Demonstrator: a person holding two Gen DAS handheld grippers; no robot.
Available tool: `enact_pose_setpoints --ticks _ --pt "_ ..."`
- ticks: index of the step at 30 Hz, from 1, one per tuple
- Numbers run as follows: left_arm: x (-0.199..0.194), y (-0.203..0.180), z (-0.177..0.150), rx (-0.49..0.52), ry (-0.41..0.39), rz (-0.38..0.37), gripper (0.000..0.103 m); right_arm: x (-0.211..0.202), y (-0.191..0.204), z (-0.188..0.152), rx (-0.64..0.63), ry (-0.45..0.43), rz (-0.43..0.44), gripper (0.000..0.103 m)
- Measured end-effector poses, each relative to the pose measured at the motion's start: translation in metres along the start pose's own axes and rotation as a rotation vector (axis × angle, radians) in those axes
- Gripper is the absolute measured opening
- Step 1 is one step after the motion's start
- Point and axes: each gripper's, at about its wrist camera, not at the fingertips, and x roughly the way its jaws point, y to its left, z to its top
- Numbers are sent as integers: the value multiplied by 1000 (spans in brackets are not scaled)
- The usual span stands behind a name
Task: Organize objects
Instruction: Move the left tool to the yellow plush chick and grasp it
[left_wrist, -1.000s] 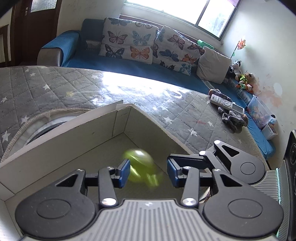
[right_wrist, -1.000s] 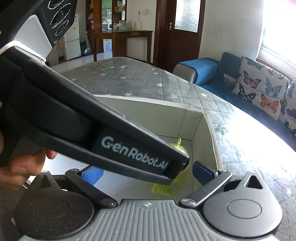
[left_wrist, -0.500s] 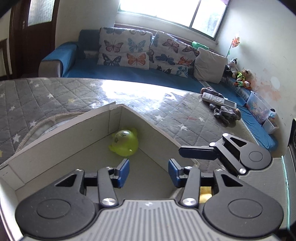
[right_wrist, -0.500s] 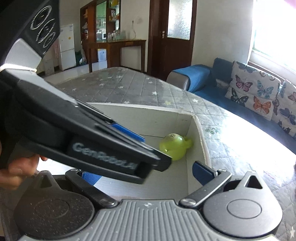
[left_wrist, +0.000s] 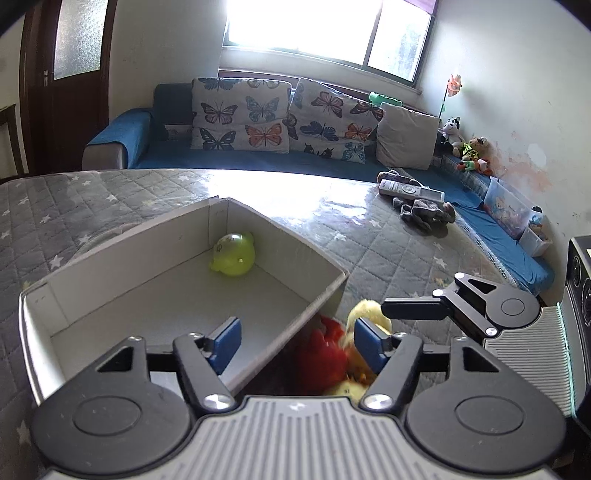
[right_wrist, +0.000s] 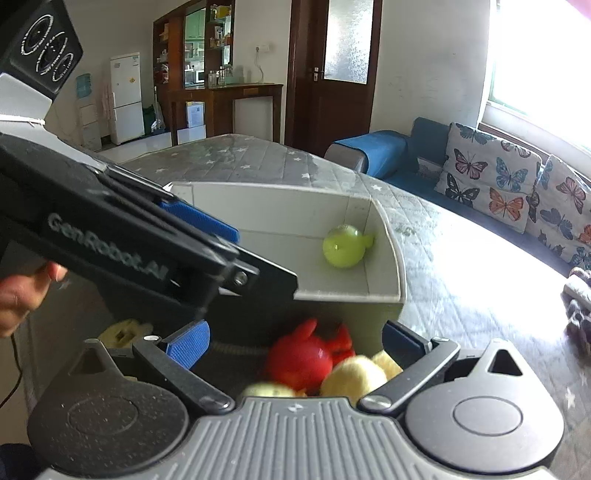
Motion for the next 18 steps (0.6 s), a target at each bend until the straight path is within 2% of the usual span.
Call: enact_pose_setpoints --ticks 11,18 --pt "-14 -17 -33 28 17 0 103 -12 17 -42 27 45 -16 101" --pt "-8 -21 -46 29 57 -9 103 -8 21 -53 61 65 18 102"
